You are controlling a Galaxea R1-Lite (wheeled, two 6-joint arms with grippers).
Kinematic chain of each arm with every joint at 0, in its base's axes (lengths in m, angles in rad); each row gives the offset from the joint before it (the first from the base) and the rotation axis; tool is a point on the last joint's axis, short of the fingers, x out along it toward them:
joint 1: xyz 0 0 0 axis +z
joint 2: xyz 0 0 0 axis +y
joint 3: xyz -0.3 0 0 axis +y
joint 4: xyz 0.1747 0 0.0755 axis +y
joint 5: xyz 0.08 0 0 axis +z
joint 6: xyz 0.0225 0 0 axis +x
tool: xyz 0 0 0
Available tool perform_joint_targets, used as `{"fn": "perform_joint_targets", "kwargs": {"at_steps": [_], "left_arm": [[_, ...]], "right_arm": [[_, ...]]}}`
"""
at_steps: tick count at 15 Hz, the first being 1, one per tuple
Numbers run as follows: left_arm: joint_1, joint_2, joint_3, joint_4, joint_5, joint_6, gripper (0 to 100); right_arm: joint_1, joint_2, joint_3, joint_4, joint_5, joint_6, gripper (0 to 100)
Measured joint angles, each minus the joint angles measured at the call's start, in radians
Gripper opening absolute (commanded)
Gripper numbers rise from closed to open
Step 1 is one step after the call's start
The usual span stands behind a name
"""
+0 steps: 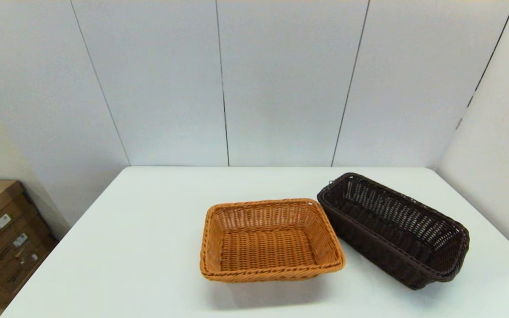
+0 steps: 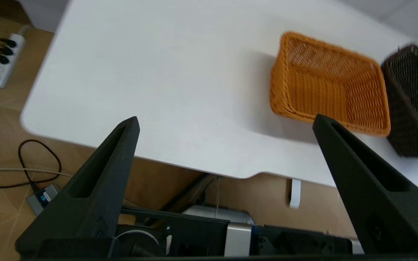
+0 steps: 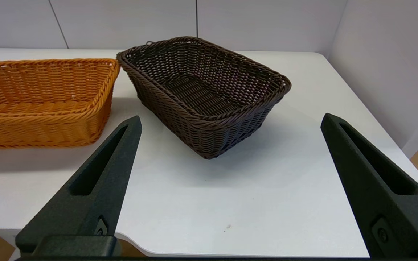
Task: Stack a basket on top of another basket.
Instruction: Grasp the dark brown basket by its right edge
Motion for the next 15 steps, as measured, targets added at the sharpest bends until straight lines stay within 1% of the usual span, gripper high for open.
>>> {"fn": "perform_joint_targets", "kwargs": {"at_steps": [2,6,7,9,11,12,15], "left_arm": [[0.048,-0.097,0.018,0.026,-0.001,0.012,100],[0.103,-0.281,0.098,0.068,-0.007,0.034,100],[0.136,-0.314,0.113,0.077,-0.026,0.036,100],[0.216,-0.363,0.128,0.09,-0.11,0.059,100],[0.293,-0.415,0.158,0.093,-0.193,0.124,100],[0.311,-0.444,0.183,0.091,-0.215,0.159,100],[0.326,-0.526,0.269,0.052,-0.221,0.194,100]], "right_arm": [[0.0,0.0,0.0,0.0,0.0,0.0,100],[0.0,0.0,0.0,0.0,0.0,0.0,100],[0.0,0.0,0.0,0.0,0.0,0.001,100],[0.0,0.0,0.0,0.0,0.0,0.0,100],[0.0,0.0,0.0,0.0,0.0,0.0,100],[0.0,0.0,0.0,0.0,0.0,0.0,100],[0.0,0.0,0.0,0.0,0.0,0.001,100]]}}
